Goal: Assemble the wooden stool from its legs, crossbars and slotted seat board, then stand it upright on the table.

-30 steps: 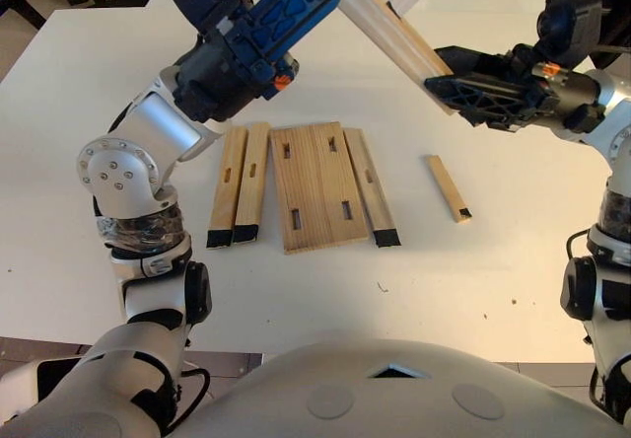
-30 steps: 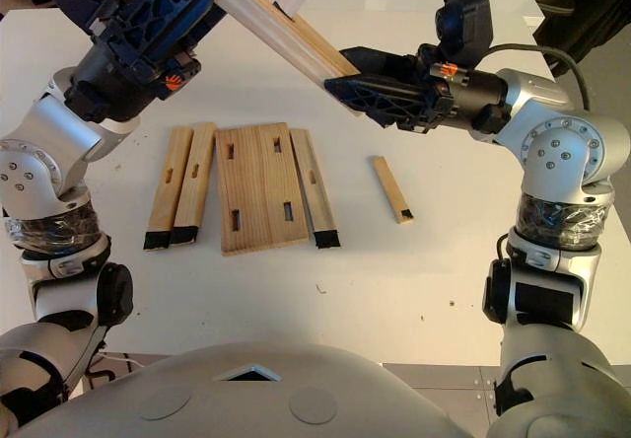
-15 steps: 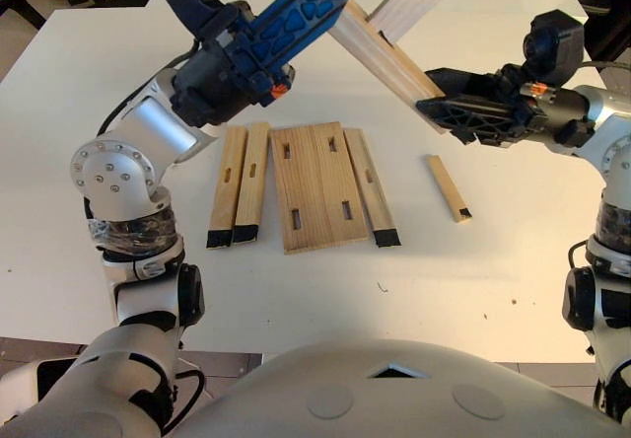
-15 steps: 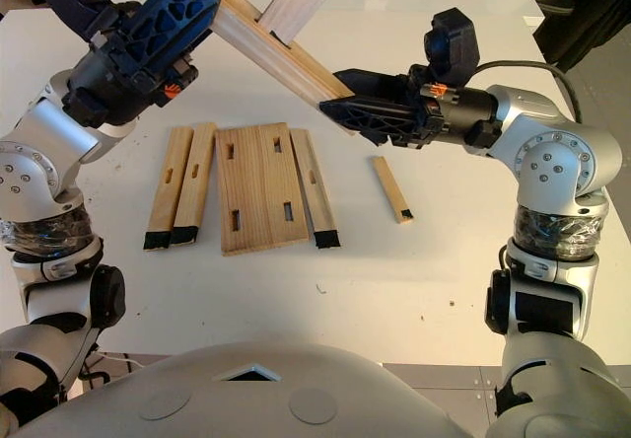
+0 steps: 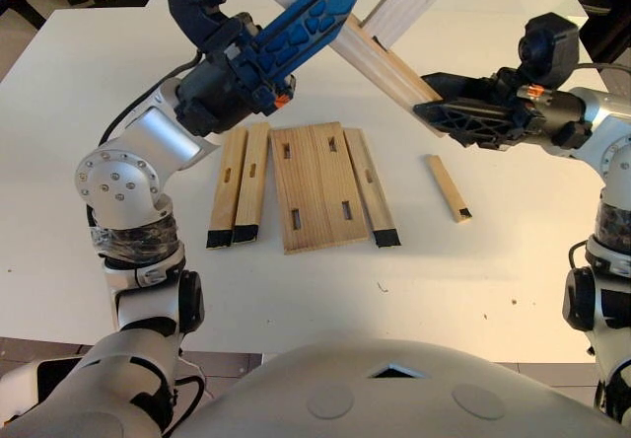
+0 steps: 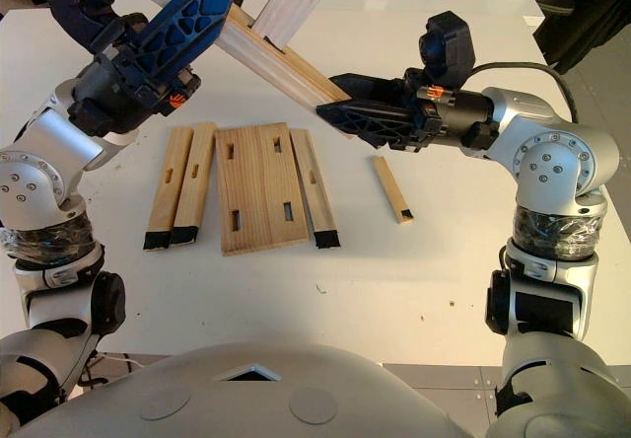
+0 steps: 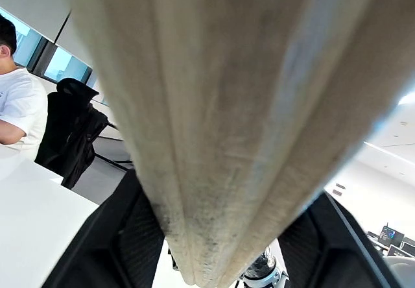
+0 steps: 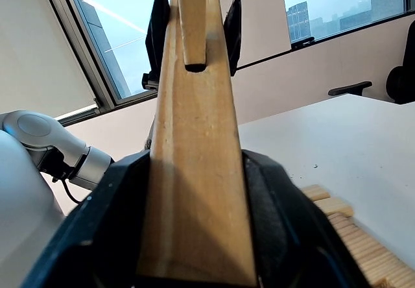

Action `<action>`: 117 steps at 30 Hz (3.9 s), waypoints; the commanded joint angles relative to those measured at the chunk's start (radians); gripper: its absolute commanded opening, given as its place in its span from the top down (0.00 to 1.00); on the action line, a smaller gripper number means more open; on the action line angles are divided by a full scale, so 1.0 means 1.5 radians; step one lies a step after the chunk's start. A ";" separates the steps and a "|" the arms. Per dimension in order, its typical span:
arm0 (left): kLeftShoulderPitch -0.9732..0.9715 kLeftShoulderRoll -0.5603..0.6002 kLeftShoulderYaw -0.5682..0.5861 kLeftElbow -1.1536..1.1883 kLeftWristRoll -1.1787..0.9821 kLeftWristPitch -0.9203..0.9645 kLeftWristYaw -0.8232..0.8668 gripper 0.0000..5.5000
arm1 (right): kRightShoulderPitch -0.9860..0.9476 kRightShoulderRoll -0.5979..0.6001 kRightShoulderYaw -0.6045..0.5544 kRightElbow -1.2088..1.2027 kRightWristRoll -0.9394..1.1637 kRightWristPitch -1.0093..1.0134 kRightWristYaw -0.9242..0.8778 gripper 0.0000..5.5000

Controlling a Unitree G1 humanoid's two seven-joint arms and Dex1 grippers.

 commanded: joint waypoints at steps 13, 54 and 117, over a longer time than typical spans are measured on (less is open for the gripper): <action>0.009 0.016 0.002 -0.003 0.087 -0.030 -0.045 0.61 | 0.037 -0.010 0.017 0.006 -0.081 -0.080 -0.032 0.41; 0.252 0.371 0.055 -0.009 0.443 -0.132 -0.505 0.63 | 0.242 -0.005 -0.156 -0.022 -0.146 -0.241 -0.222 0.41; 0.361 0.386 -0.109 -0.080 0.663 -0.266 -0.510 0.63 | 0.330 0.108 -0.112 -0.117 -0.123 -0.241 -0.319 0.41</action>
